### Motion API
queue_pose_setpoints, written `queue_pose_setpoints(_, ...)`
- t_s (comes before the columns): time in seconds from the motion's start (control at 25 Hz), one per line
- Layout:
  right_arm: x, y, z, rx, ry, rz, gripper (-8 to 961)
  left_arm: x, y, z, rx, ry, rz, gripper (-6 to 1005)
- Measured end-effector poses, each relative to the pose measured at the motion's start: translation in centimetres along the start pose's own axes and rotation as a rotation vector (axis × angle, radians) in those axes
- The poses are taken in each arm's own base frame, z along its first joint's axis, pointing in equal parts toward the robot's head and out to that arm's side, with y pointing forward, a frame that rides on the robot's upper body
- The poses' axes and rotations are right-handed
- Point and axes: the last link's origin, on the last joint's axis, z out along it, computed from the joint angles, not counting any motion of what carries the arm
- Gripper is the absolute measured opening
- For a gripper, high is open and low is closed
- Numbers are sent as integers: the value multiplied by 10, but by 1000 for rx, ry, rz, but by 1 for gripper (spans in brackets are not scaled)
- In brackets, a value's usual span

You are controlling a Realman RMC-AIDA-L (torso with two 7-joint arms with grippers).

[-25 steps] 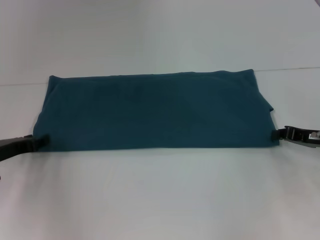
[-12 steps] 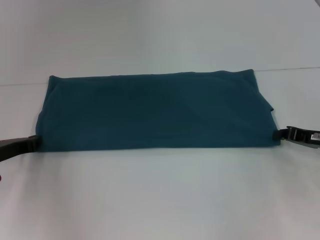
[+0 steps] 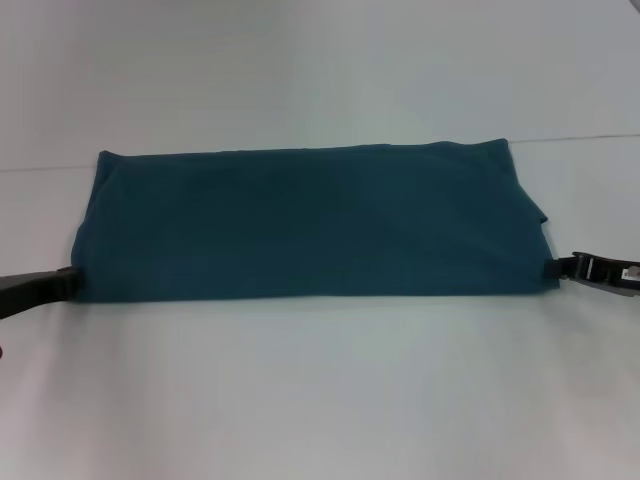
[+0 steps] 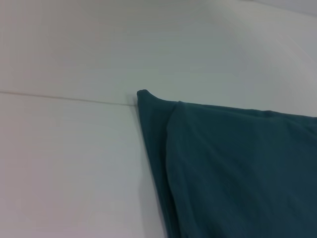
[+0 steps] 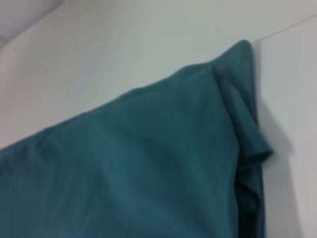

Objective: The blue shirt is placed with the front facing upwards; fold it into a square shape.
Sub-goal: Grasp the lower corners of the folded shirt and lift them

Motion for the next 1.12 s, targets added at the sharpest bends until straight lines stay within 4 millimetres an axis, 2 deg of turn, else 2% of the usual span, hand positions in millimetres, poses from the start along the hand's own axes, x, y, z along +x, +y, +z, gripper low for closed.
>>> queue_pose_setpoints(0.36,-2,-6,-11,-20,-23,23,51,4,-1,-2,-3,9,3,70)
queue_pose_setpoints(1.12,0,-9,-13,-16,-25,28,61,5,-4,-6,-1,5,17,110)
